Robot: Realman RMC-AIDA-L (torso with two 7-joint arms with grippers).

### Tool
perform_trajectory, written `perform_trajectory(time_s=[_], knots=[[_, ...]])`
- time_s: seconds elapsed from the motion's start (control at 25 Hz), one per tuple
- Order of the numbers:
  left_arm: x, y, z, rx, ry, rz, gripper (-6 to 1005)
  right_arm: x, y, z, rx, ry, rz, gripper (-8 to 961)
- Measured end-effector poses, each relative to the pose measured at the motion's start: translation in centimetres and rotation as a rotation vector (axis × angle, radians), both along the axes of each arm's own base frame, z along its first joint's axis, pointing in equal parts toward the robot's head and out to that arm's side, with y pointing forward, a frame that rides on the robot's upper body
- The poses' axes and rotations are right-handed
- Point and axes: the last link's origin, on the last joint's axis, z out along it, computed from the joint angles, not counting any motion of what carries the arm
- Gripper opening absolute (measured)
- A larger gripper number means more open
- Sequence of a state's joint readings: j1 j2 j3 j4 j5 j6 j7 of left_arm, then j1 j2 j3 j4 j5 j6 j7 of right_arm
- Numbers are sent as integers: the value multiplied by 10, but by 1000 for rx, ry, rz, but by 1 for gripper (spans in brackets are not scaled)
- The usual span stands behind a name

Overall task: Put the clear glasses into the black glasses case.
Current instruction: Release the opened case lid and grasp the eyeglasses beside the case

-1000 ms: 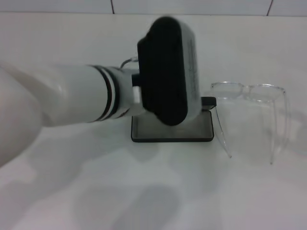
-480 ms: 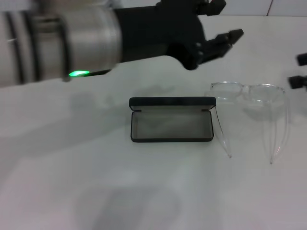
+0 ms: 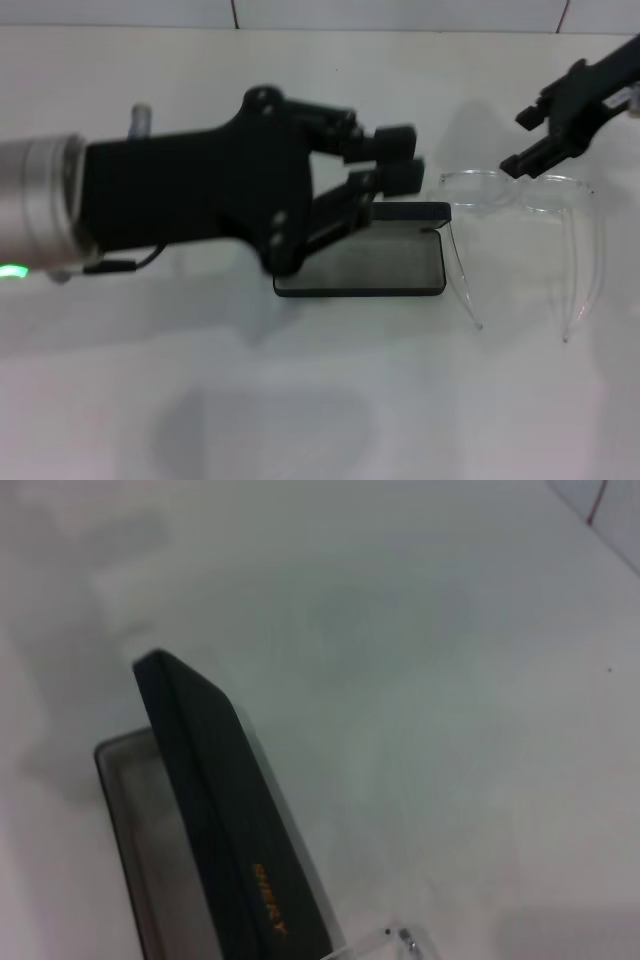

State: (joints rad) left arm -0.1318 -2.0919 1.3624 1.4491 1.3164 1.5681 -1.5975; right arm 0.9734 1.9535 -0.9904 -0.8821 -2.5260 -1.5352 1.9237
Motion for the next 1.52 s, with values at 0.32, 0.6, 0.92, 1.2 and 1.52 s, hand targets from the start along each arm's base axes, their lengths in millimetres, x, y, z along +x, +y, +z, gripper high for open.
perform_trajectory(time_s=[0.32, 0.6, 0.92, 1.2, 1.52], knots=[[-26, -10, 3, -23, -138, -54, 169, 1, 10, -38, -5, -106, 42, 683], [-34, -10, 6, -27, -184, -32, 156, 17, 5, -56, -13, -196, 34, 674], [-36, -8, 6, -35, -183, -24, 141, 23, 5, -60, -13, -208, 26, 598], [-36, -8, 6, -36, -183, -24, 128, 25, 5, -61, -5, -207, 29, 453], [-37, -9, 6, -36, -184, -19, 113, 31, 5, -64, 3, -218, 34, 372]])
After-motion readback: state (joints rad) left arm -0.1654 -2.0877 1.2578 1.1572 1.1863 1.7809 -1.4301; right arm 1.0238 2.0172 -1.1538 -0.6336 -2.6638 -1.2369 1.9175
